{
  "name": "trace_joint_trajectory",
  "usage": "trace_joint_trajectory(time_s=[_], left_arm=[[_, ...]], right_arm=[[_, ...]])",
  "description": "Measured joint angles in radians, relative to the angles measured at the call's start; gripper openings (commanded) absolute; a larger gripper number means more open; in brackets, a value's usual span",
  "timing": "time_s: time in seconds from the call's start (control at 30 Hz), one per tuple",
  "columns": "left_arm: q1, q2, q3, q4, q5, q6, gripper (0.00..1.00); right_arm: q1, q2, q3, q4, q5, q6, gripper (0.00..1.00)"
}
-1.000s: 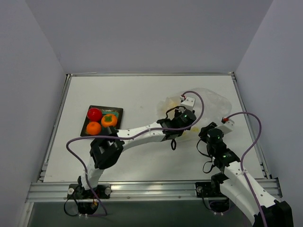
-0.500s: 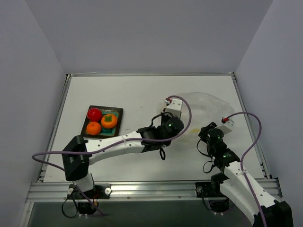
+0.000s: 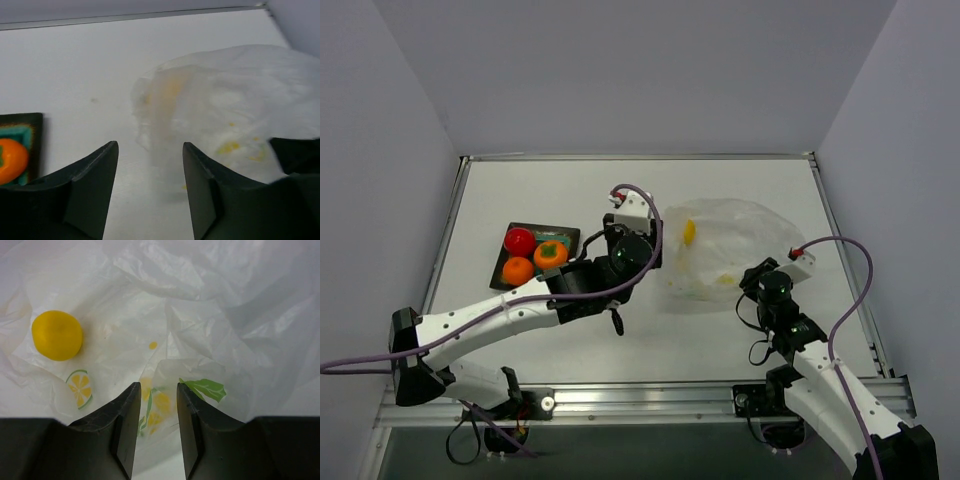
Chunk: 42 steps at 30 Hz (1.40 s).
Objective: Take the fake fruits out of the plastic bag
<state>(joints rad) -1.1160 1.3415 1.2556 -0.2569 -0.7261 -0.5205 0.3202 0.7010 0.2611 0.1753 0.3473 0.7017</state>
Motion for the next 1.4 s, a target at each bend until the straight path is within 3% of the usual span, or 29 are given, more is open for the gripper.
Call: trace_joint_trajectory(time_s=[0.13,0.27,0.4,0.47,0.67,0.9,1.03,1.4], left_arm=[[-0.123,0.051,0.191,0.004,0.093,0.008,0.46],[-0.153,0.224,0.345,0.037,0.220,-0.005,0.35],[-0.132,0.431,0.399,0.042,0.249,-0.009,0.30],[-0.116,0.500,0.388,0.045,0.249,-0.010,0.28],[0.004,0.579,0.378,0.048,0.264,-0.025,0.25],[0.125,0.768,0.568,0.052,0.336,-0.049,0.30],[0.150,0.855,0.602,0.037,0.342,-0.045,0.32],[0.203,0.918,0.714,0.010,0.267,0.057,0.66]], right_arm=[[0.000,0.000,0.000,0.000,0.000,0.000,0.31],[0.000,0.000,0.000,0.000,0.000,0.000,0.31],[-0.002,-0.011,-0.003,0.000,-0.002,0.000,0.29],[-0.006,-0.023,-0.007,0.000,-0.003,0.001,0.22],[-0.013,-0.045,-0.011,0.000,-0.005,0.005,0.15],[-0.013,-0.038,-0.012,0.000,-0.005,0.004,0.15],[-0.014,-0.037,-0.012,0.000,-0.009,0.004,0.15],[-0.014,-0.011,-0.012,0.001,-0.025,0.000,0.16]])
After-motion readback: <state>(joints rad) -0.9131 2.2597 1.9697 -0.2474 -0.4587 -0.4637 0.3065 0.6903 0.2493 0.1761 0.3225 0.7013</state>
